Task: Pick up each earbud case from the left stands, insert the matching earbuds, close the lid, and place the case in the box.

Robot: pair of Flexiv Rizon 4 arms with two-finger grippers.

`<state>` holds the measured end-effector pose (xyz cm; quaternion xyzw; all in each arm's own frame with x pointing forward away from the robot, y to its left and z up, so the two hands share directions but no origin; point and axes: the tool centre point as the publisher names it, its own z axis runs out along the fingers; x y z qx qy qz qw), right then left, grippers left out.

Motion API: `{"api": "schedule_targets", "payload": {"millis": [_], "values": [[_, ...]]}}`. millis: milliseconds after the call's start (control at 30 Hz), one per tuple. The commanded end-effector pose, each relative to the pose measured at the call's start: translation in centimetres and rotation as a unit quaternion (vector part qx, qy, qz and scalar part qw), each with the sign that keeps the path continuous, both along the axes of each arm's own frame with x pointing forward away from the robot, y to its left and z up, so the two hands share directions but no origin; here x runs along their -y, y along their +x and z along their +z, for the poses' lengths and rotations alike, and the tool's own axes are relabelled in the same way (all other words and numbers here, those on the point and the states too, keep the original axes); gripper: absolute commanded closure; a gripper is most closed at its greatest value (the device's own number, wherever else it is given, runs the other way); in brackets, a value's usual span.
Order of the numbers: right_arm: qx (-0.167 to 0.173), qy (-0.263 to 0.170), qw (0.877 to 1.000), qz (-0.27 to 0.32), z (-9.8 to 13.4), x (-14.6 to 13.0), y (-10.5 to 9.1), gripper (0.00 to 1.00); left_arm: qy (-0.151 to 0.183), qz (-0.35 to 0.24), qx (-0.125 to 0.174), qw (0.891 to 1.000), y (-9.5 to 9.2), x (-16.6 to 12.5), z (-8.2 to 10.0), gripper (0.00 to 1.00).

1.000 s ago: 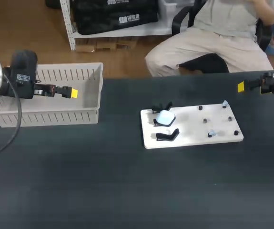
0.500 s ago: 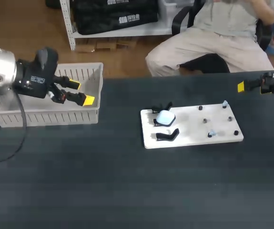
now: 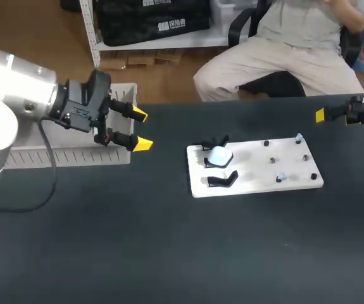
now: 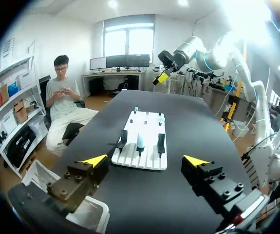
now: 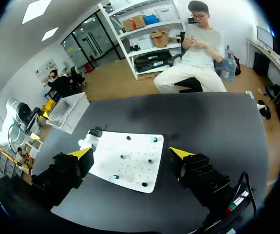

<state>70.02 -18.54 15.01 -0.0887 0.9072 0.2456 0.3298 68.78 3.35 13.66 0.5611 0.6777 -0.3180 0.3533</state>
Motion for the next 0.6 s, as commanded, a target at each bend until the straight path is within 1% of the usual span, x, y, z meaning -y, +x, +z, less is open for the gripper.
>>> {"api": "schedule_targets", "payload": {"millis": [33, 67, 167, 267, 433, 533, 600], "values": [[0.0, 0.001, 1.0, 0.001, 0.0, 0.1, 0.0, 0.0, -0.001, -0.054, -0.028, 0.998, 2.2, 3.5, -2.5, 0.0], [0.0, 0.001, 1.0, 0.001, 0.0, 0.1, 0.0, 0.0, 0.002, -0.058, -0.03, 0.998, 2.5, 4.1, -2.9, 0.0], [0.0, 0.001, 1.0, 0.001, 0.0, 0.1, 0.0, 0.0, 0.003, -0.065, -0.023, 0.998, 2.8, 5.5, -3.8, 0.0], [0.0, 0.001, 1.0, 0.001, 0.0, 0.1, 0.0, 0.0, 0.0, -0.073, -0.023, 0.997, 2.9, 6.6, -4.6, 0.0], [0.0, 0.001, 1.0, 0.001, 0.0, 0.1, 0.0, 0.0, -0.002, -0.082, -0.024, 0.996, 3.3, 7.9, -6.0, 0.02], [0.0, 0.001, 1.0, 0.001, 0.0, 0.1, 0.0, 0.0, -0.004, -0.085, -0.026, 0.996, 3.4, 8.6, -6.6, 0.01], [0.0, 0.001, 1.0, 0.001, 0.0, 0.1, 0.0, 0.0, -0.006, -0.088, -0.028, 0.996, 3.4, 9.1, -7.0, 0.2]]}}
